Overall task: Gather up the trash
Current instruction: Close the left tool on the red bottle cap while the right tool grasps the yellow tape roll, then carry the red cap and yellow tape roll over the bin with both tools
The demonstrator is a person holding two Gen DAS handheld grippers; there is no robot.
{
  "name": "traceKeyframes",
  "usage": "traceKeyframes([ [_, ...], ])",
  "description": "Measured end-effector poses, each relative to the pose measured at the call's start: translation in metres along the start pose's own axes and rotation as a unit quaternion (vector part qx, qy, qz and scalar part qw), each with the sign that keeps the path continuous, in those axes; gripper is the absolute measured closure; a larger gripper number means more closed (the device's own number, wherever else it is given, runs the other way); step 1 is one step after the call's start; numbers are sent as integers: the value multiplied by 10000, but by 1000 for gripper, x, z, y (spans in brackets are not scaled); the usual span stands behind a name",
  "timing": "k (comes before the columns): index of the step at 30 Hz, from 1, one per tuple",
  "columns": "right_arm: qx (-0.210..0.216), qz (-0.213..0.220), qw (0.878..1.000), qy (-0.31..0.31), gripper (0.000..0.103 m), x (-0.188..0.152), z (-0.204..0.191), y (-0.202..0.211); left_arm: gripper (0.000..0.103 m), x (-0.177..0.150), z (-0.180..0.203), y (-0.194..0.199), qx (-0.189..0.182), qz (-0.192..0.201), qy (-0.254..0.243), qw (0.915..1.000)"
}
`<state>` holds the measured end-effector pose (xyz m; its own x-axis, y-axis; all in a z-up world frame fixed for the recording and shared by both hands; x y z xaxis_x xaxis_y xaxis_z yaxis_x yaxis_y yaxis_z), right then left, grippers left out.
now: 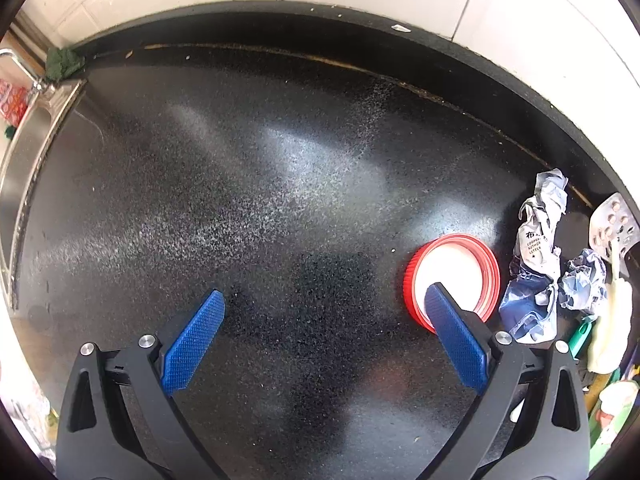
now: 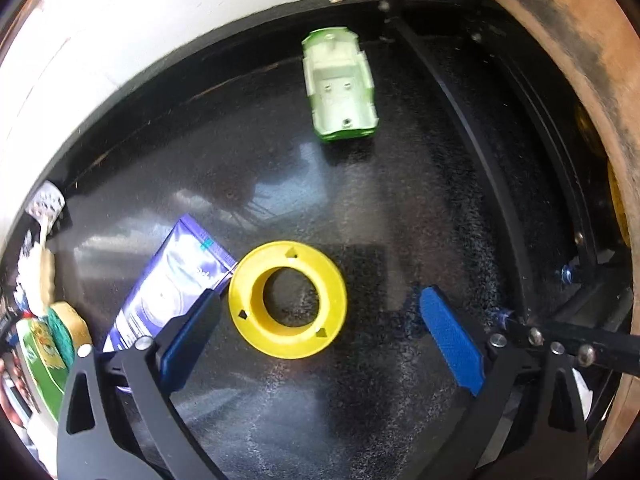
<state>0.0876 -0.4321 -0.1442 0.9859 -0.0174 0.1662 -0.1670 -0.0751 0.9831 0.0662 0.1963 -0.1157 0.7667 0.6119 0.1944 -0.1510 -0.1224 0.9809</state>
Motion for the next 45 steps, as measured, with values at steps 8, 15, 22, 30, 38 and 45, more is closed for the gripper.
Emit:
traceKeyframes([
  [8, -293, 159, 9983, 475, 48, -5, -17, 8, 99, -8, 2, 19, -503, -94, 186, 9985],
  [15, -298, 559, 9965, 542, 48, -16, -14, 59, 99, -36, 0, 43, -732, -87, 94, 9972],
  [22, -278, 764, 9945, 664, 48, -30, -21, 86, 99, -65, -38, 73, -754, 77, 235, 9968],
  [30, -77, 841, 9931, 817, 48, -41, -52, 86, 99, -88, -113, 87, -540, 105, 601, 9967],
  [38, 109, 1077, 9855, 1305, 48, -26, -122, 100, 99, -103, -199, 109, -424, 253, 1224, 9913],
  [45, 506, 1188, 9614, 2428, 48, -22, -254, 113, 99, -131, -277, 119, -327, 325, 1863, 9814],
])
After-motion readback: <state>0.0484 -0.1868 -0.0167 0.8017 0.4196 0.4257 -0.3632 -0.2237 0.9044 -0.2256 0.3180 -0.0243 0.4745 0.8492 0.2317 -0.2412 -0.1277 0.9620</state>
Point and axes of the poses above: each gripper's, at about its wrist camera, not at the fingertips, and y roughly against the way its jaws point, z to its right, x to its top, the point moved 6 cm from there along -y, roughly the way its jaws point, and after that the axes turned 11 degrees about y, right-handed, at the moved point
